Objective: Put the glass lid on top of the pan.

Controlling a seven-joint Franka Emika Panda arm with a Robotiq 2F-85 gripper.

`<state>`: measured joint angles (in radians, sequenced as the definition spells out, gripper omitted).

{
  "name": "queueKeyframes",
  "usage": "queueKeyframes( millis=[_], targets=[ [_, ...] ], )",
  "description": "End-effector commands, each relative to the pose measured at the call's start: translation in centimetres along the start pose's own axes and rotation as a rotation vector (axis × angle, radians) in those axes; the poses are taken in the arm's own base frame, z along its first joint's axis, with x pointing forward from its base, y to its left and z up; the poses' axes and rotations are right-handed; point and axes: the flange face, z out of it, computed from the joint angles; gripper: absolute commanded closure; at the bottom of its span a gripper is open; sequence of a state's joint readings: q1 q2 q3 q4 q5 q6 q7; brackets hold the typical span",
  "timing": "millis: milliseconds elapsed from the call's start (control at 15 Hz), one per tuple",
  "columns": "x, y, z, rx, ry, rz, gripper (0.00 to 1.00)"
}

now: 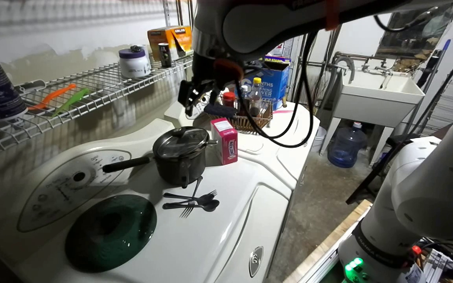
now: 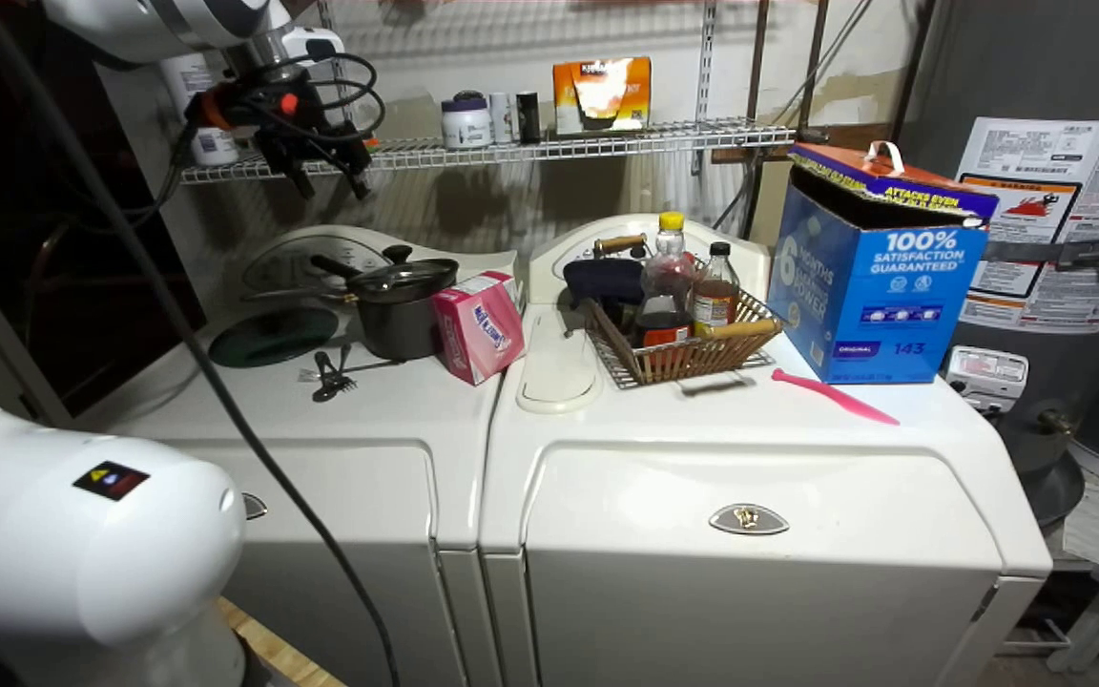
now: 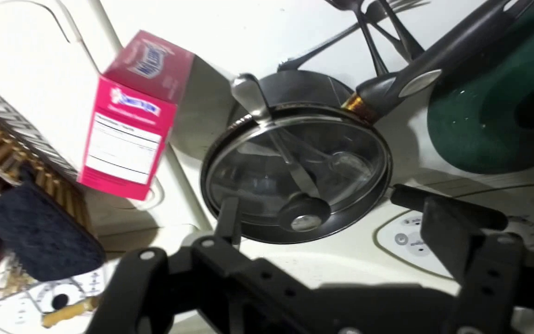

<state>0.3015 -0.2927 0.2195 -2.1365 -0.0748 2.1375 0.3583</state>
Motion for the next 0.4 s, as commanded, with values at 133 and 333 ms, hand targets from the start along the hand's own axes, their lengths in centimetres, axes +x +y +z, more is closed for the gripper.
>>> queueKeyframes(
  millis=[133,333],
  targets=[
    [-1.7,2.7,-4.3,-0.054,-0.002,0.086,0.0],
    [-2.5,3.4,-5.4,-0.066,0.006,0.103,0.0]
  ],
)
